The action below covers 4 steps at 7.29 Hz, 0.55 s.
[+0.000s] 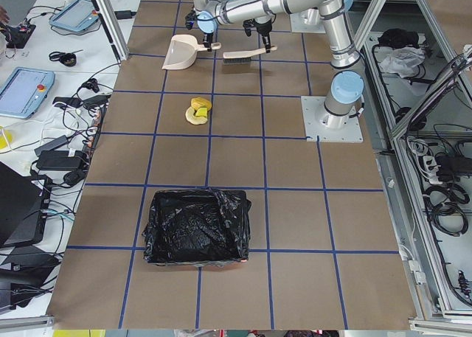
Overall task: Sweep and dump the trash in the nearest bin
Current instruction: 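Grasp the dustpan handle with left gripper while right grasps brush handle, then carry the dustpan beside the trash pile while the right brings the brush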
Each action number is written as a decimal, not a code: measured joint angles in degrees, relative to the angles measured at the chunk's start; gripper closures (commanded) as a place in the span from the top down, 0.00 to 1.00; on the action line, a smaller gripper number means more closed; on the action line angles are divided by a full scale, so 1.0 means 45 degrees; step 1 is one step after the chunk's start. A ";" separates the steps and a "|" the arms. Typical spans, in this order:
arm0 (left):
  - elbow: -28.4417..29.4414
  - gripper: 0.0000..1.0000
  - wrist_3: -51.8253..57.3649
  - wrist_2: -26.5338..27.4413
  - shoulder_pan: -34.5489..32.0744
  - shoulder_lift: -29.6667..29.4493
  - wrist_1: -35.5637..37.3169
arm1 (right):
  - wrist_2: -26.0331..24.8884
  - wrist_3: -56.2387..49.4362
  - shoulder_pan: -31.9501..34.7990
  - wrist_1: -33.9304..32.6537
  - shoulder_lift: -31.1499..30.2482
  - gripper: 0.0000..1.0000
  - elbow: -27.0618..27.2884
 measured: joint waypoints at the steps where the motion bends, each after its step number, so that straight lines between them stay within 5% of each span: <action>1: 0.0045 0.00 0.0024 0.0026 0.0171 0.0240 -0.0164 | -0.0023 0.0954 0.0179 -0.0090 -0.0090 0.00 -0.0003; 4: -0.0036 0.00 0.2577 0.0838 0.1530 0.1136 -0.0845 | -0.0037 0.3751 0.0434 -0.0154 -0.0319 0.00 -0.0019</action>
